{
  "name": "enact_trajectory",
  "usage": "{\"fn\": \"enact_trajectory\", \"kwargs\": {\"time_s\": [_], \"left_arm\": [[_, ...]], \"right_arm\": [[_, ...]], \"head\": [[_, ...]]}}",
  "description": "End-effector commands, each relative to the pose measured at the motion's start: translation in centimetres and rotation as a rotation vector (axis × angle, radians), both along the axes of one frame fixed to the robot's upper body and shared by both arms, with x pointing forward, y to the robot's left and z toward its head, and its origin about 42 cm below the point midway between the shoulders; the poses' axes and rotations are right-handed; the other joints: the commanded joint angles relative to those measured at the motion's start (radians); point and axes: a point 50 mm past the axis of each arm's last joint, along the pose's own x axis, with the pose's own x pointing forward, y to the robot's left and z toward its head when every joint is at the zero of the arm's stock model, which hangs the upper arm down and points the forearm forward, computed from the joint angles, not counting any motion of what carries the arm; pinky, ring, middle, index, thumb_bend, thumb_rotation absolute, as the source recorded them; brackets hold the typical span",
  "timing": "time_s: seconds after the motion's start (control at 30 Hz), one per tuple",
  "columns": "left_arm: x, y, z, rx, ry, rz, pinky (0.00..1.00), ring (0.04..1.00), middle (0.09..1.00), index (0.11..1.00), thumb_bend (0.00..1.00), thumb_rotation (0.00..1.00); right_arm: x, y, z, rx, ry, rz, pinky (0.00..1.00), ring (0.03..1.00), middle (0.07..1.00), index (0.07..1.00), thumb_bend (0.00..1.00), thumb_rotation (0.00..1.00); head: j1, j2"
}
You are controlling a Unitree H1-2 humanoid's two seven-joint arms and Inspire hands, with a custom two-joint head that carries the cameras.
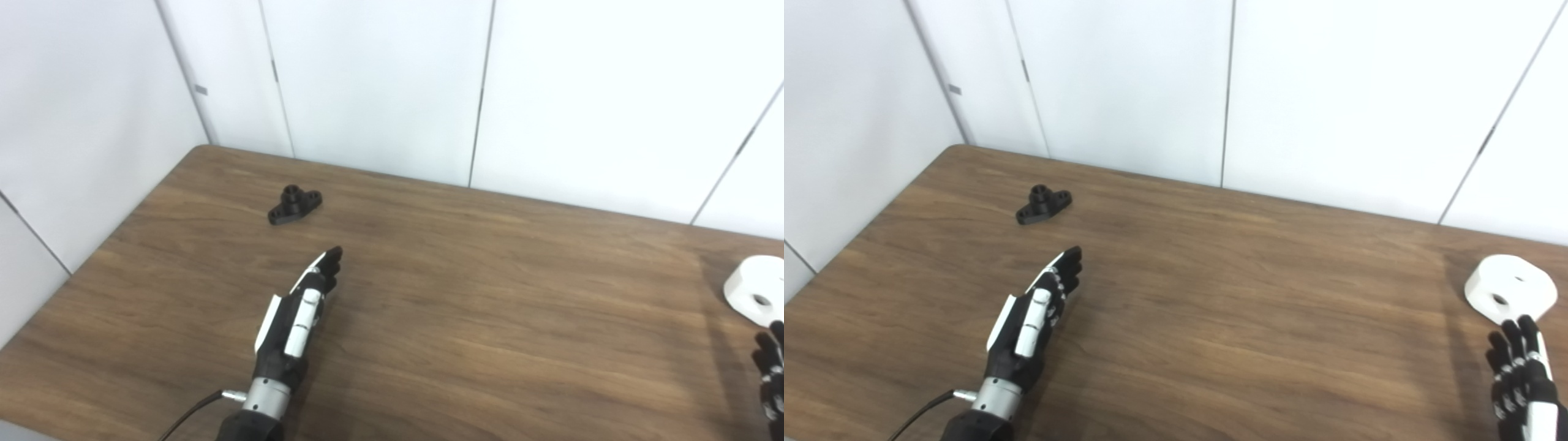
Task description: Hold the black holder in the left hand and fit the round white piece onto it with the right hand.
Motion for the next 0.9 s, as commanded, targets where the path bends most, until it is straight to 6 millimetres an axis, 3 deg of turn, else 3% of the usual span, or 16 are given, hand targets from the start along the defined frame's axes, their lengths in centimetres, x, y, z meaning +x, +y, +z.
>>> {"fn": "enact_trajectory", "kwargs": {"time_s": [0.0, 0.2, 0.27, 0.4, 0.43, 0.57, 0.7, 0.77, 0.87], "left_arm": [[-0.2, -1.6, -0.1, -0.032, -0.022, 0.009, 0.99, 0.975, 0.954, 0.92, 0.59, 0.9], [0.0, -1.8, 0.0, 0.072, -0.02, 0.024, 0.97, 0.955, 0.943, 0.913, 0.54, 0.82], [0.1, -1.8, 0.1, 0.115, -0.021, 0.033, 0.93, 0.951, 0.947, 0.924, 0.54, 0.71], [0.0, -1.8, 0.6, 0.282, 0.0, 0.089, 0.9, 0.938, 0.942, 0.933, 0.53, 0.57], [0.0, -1.8, 0.8, 0.322, 0.001, 0.101, 0.89, 0.919, 0.926, 0.927, 0.56, 0.49], [0.7, -1.3, 2.2, 0.456, 0.019, 0.16, 0.92, 0.92, 0.918, 0.911, 0.66, 0.33], [2.3, 0.2, 4.7, 0.59, 0.014, 0.231, 0.83, 0.862, 0.884, 0.894, 0.76, 0.32], [3.1, 1.0, 5.9, 0.65, 0.005, 0.264, 0.81, 0.88, 0.908, 0.897, 0.79, 0.3], [4.4, 2.3, 7.6, 0.752, -0.016, 0.315, 0.85, 0.924, 0.924, 0.899, 0.8, 0.3]], "right_arm": [[-1.0, -0.7, -2.0, 0.0, 0.05, -0.021, 1.0, 0.98, 0.986, 1.0, 0.62, 0.95], [-0.9, -1.0, -2.0, -0.007, 0.059, -0.026, 1.0, 0.985, 0.988, 1.0, 0.64, 0.94], [-0.9, -1.1, -2.0, -0.01, 0.058, -0.027, 1.0, 0.983, 0.987, 1.0, 0.63, 0.95], [-1.0, -1.0, -2.1, 0.022, 0.06, -0.028, 1.0, 0.982, 0.984, 1.0, 0.62, 0.94], [-1.0, -1.0, -2.0, 0.03, 0.061, -0.028, 1.0, 0.977, 0.985, 1.0, 0.61, 0.94], [-1.0, -1.0, -2.1, 0.021, 0.077, -0.034, 1.0, 0.981, 0.979, 1.0, 0.63, 0.94], [-0.8, -1.0, -2.3, 0.037, 0.083, -0.038, 1.0, 0.987, 0.975, 1.0, 0.62, 0.94], [-0.7, -1.0, -2.3, 0.036, 0.087, -0.041, 1.0, 0.988, 0.972, 1.0, 0.62, 0.93], [-0.5, -1.0, -2.4, 0.057, 0.077, -0.035, 1.0, 0.985, 0.973, 1.0, 0.6, 0.92]], "head": [[-0.005, -0.002], [-0.015, 0.001], [-0.025, 0.002], [-0.031, -0.007], [-0.031, -0.007], [-0.047, -0.013], [-0.044, -0.02], [-0.041, -0.02], [-0.039, -0.017]]}}
